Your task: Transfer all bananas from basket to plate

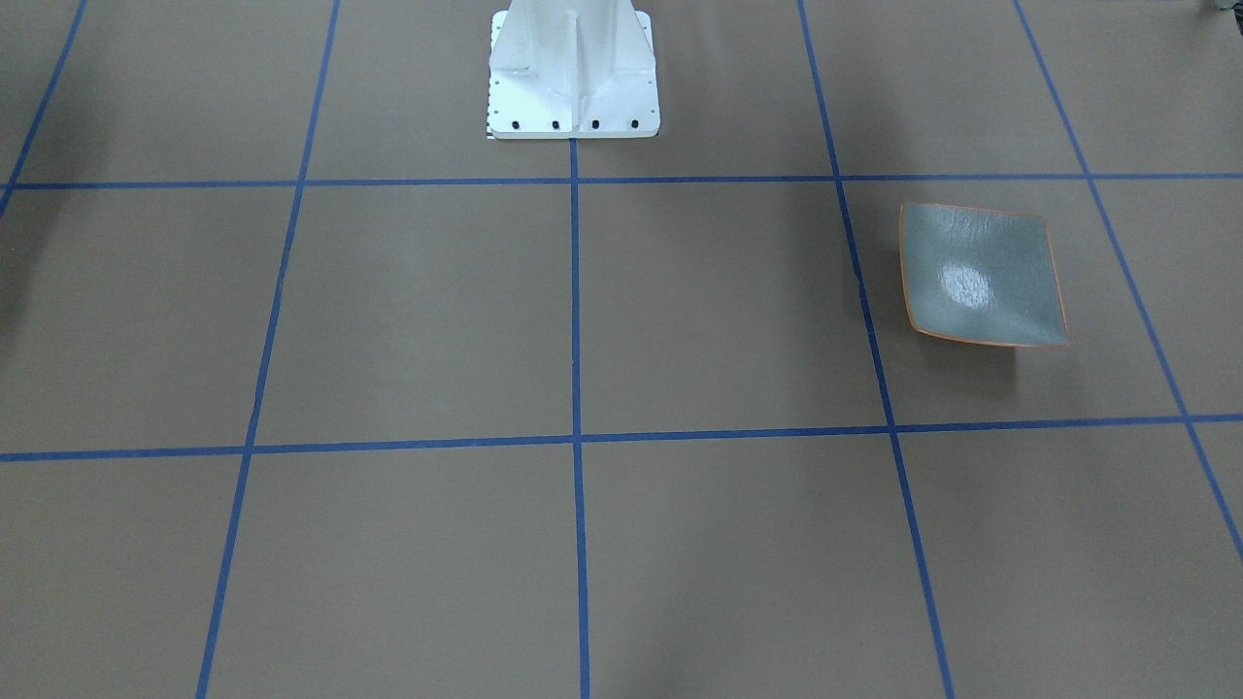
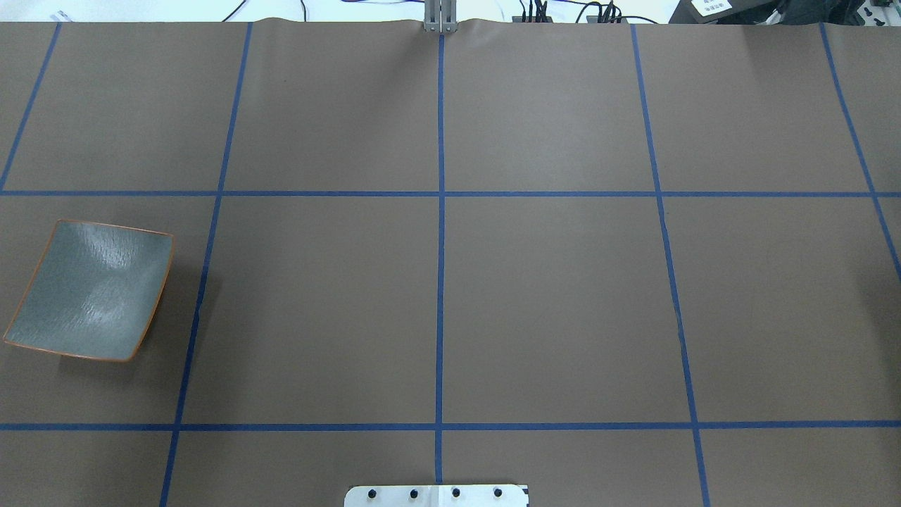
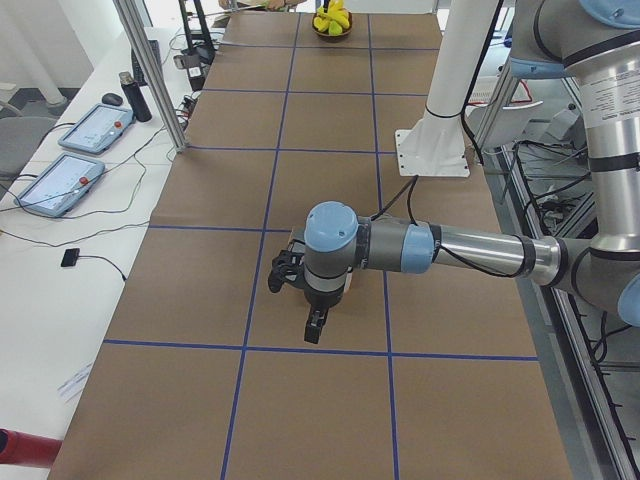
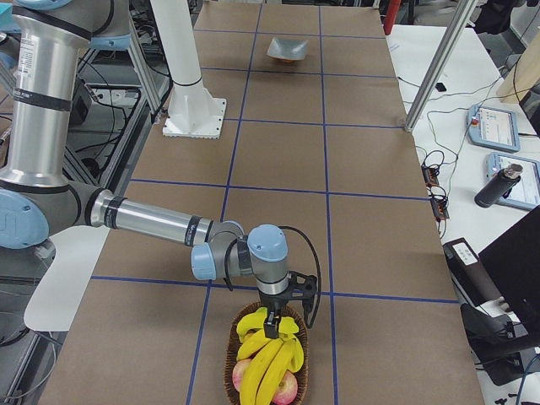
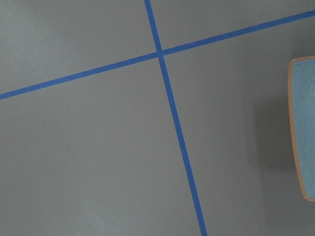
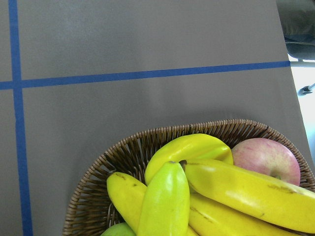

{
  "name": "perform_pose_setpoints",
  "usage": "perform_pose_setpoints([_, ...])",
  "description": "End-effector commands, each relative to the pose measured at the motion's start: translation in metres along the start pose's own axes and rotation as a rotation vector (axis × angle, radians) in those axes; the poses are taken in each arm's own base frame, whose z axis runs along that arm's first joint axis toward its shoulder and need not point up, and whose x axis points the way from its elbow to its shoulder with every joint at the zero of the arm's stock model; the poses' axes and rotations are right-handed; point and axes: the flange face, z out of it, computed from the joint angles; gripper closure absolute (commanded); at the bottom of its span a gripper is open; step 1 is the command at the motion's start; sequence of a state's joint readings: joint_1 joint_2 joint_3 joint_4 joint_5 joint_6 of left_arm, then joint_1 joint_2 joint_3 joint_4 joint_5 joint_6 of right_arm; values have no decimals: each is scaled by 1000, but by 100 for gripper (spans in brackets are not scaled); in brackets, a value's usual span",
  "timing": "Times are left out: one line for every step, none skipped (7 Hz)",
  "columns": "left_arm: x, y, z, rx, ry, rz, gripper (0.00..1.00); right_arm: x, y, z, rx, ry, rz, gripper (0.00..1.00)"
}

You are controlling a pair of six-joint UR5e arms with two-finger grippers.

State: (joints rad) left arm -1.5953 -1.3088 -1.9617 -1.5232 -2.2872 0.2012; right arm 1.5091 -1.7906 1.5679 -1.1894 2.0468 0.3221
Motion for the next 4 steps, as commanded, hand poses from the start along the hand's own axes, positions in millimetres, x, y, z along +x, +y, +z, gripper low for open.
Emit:
perform_pose_setpoints([0, 1, 0, 0, 0, 1, 0, -8, 4, 17, -27, 37, -7, 8])
perform_pose_setpoints([1, 1, -1, 2, -1, 1, 0, -12, 6, 30, -46, 69, -29, 11])
perform_pose_setpoints([0, 2, -1, 1, 0, 0, 0, -10, 9, 39, -36, 85, -45, 20])
perform_pose_setpoints([0, 2, 0, -1, -2, -1, 0, -1, 12, 52, -34, 83, -45, 58])
